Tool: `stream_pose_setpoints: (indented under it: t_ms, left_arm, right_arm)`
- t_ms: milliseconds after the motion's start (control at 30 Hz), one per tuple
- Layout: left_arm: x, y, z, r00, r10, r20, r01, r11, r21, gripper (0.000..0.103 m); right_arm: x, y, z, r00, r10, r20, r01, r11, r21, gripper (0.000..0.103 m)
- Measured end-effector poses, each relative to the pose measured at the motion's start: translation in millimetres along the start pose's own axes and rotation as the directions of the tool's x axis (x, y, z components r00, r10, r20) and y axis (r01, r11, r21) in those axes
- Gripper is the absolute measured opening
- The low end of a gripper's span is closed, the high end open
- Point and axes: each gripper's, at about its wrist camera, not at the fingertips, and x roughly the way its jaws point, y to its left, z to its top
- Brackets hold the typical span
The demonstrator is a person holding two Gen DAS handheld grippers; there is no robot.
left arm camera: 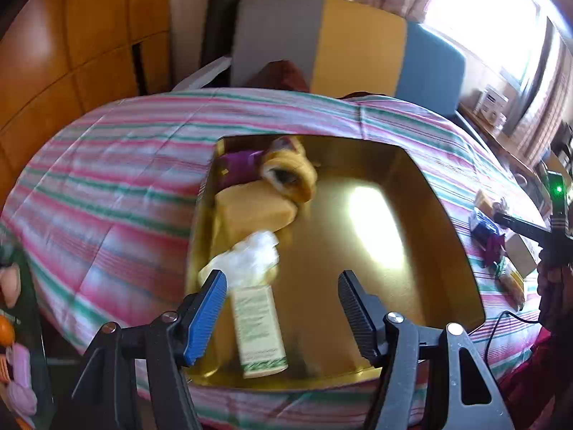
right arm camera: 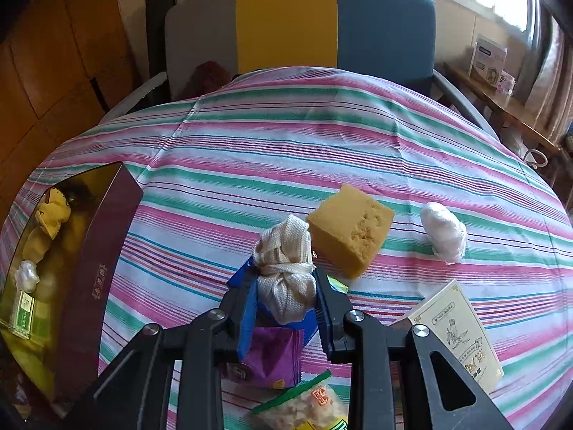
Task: Organize objects
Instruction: 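Carry the knotted white cloth into the gold tray and release it with the right tool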
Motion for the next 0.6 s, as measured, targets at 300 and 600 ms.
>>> stream_pose_setpoints:
  t_ms: [300, 600]
  left_arm:
    - [-7, 9, -4, 0.998, 0.061, 0.020, -0.060, 0.998, -0.023, 0.066]
    - [-12, -3, -2, 0.996, 0.083, 0.038, -0.083, 0.996, 0.022, 0.066]
  right_arm:
    - [3, 0, -2, 1.000, -0.018, -0.015, 0.018, 1.000, -0.005, 0.030]
    - [4, 2, -2, 1.000, -0.020, -0.020, 0.020, 1.000, -0.012, 0.030]
